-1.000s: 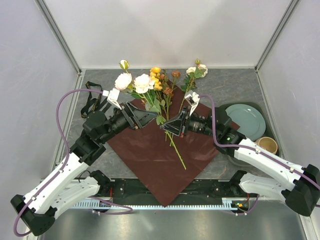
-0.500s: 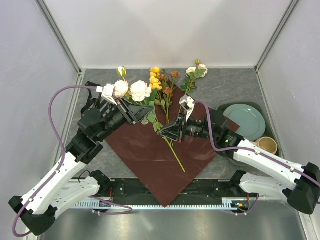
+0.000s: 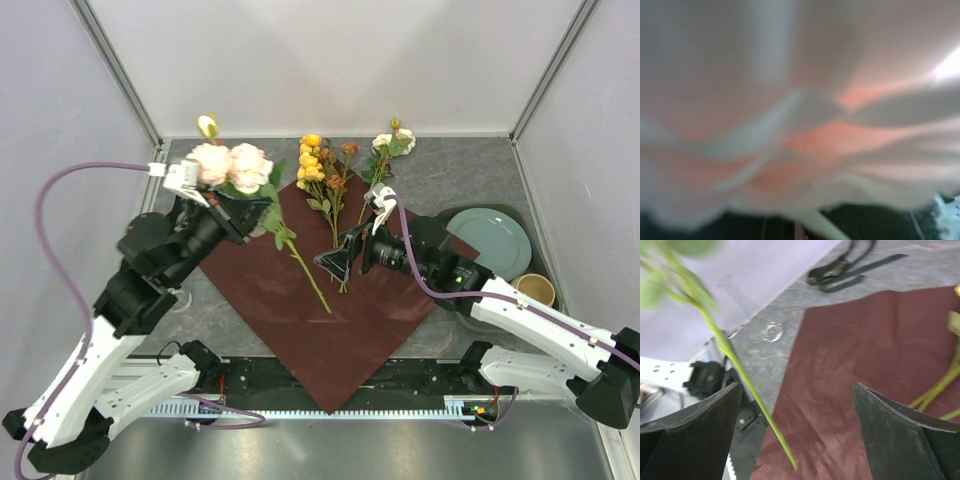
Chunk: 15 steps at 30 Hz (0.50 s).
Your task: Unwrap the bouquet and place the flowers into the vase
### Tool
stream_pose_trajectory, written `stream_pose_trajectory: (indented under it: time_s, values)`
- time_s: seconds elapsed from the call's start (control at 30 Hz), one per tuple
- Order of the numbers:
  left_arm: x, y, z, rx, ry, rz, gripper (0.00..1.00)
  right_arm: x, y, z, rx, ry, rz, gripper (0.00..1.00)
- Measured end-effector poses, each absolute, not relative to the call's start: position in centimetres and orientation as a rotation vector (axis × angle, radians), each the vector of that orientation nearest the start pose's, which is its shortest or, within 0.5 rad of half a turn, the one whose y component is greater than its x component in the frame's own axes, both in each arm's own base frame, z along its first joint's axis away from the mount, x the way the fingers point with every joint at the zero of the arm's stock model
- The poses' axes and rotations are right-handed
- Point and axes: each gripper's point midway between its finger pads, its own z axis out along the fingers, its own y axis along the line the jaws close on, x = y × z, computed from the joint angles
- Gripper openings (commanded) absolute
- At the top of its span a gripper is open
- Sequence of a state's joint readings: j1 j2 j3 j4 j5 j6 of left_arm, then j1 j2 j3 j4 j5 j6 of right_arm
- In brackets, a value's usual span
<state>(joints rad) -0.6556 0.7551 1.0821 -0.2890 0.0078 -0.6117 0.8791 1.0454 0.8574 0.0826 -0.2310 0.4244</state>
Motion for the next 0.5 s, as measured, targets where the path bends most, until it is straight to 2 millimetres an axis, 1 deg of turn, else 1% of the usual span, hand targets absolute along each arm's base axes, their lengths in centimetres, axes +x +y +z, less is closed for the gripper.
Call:
stream_pose_trajectory:
  time_s: [0.1,0.13,0.2,0.33,0.43,0.47,0.5]
  values:
    - [21.1,-16.4,44.1,0.056,1.534,-0.836,0.02,20.9,31.3,28.2,-0.528,1.767,1.040,0.98]
    - [20.9,-14.8,45.7,0.051,1.502,-0.759,0.02,21.2,30.9,27.8,-0.516,1.784,1.006,0.98]
    - [20.6,-12.2,48.2,0.036,1.442,-0.640,0.02,21.6,30.5,27.2,-0.506,1.806,0.968,0.98]
    - [18.8,-6.0,53.9,-0.040,1.306,-0.414,0.02,22.0,30.3,26.2,-0.497,1.840,0.928,0.98]
    - [17.5,-2.4,56.2,-0.095,1.252,-0.283,0.02,22.2,30.5,25.1,-0.504,1.877,0.911,0.98]
    - [17.1,-1.1,56.8,-0.114,1.239,-0.232,0.02,22.2,30.5,24.6,-0.508,1.892,0.905,0.98]
    - [16.9,-0.4,57.0,-0.124,1.236,-0.198,0.02,22.2,30.6,24.4,-0.510,1.900,0.901,0.98]
